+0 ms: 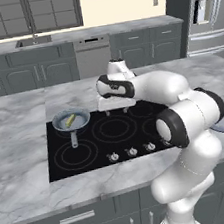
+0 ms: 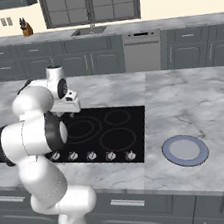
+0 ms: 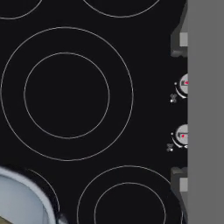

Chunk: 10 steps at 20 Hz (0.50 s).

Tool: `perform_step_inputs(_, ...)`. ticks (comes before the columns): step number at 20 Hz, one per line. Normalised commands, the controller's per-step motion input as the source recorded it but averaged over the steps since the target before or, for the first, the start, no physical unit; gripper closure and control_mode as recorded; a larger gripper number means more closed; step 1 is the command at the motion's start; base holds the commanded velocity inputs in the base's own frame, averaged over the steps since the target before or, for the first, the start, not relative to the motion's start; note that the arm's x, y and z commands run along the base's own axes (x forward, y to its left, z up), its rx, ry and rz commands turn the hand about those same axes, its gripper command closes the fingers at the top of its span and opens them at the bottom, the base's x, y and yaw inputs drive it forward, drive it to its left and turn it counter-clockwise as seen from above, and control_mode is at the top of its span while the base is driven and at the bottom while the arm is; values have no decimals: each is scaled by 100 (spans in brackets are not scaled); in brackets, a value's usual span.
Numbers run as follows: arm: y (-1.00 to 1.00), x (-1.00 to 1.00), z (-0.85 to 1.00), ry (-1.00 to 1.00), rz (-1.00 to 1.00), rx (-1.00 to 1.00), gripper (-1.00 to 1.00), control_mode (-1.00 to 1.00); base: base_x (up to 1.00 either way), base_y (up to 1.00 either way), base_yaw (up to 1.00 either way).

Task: Pick up the butter stick and place it in the pan. Then turn on the burner for the pan.

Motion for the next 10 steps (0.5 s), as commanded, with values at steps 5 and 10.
perform_step_inputs(5,-11,-25,0,4,0,-3,-100,-100,0,0,0)
perform_step_inputs(10,-24,-14,0,0,0,-2,-100,-100,0,0,0)
